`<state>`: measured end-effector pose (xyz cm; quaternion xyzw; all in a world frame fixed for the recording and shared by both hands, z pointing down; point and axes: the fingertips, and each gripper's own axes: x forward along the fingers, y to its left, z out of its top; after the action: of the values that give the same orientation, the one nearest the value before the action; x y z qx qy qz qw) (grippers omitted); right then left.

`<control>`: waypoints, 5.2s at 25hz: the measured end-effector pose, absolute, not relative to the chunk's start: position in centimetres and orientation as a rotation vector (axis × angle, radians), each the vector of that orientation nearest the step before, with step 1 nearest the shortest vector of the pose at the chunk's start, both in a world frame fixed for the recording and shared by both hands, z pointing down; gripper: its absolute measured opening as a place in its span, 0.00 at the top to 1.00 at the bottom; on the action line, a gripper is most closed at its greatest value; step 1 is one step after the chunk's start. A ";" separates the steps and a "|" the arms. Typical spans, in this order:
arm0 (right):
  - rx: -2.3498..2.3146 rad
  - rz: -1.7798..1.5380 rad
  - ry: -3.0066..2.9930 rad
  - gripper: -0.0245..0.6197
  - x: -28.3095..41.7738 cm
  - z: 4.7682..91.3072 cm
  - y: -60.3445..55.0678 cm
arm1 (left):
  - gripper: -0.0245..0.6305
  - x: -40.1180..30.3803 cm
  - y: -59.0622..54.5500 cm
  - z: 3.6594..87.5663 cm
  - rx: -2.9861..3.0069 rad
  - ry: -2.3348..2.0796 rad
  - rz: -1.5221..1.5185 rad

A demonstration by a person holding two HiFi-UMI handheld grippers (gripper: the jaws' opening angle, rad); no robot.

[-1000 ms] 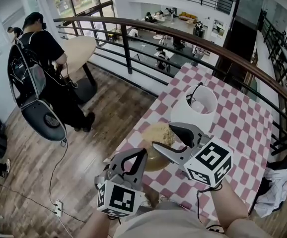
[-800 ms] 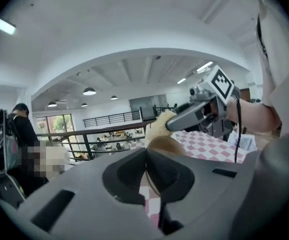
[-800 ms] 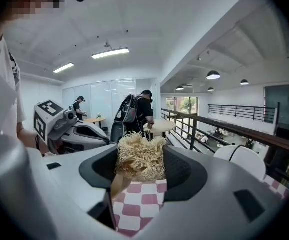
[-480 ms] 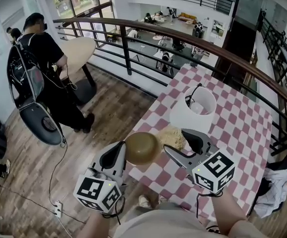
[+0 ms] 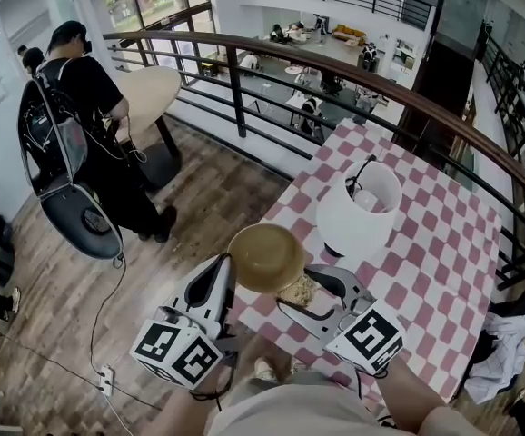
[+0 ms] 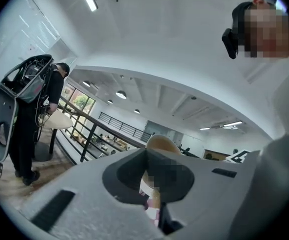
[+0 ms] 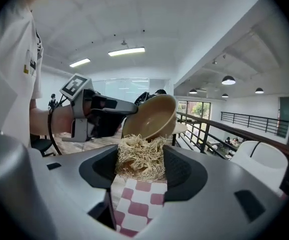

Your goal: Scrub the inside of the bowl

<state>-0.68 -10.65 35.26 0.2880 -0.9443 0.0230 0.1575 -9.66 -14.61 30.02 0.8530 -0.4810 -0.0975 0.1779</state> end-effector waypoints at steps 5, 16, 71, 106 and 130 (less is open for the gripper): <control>0.809 0.150 -2.843 0.58 -2.6 35.4 -9.8 | 0.94 -9.7 -14.6 29.6 2.406 -1.350 -0.311; 0.913 0.264 -2.908 0.58 -1.1 36.7 -11.7 | 0.94 -10.1 -13.7 29.7 2.338 -1.249 -0.359; 1.375 0.131 -2.575 0.58 4.6 40.3 -15.9 | 0.94 -9.2 -17.8 45.3 2.134 -1.242 0.054; 1.226 0.429 -2.396 0.58 3.3 56.6 -18.9 | 0.94 -6.8 -19.6 67.3 1.811 -1.082 0.348; 1.159 0.386 -2.460 0.58 1.6 54.6 -16.7 | 0.94 -10.1 -19.6 63.5 1.910 -1.263 0.315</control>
<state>1.62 -16.73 54.64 0.4136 -0.8782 0.1379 0.1964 -10.14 -19.64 63.51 0.7561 -0.5000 0.1249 0.4033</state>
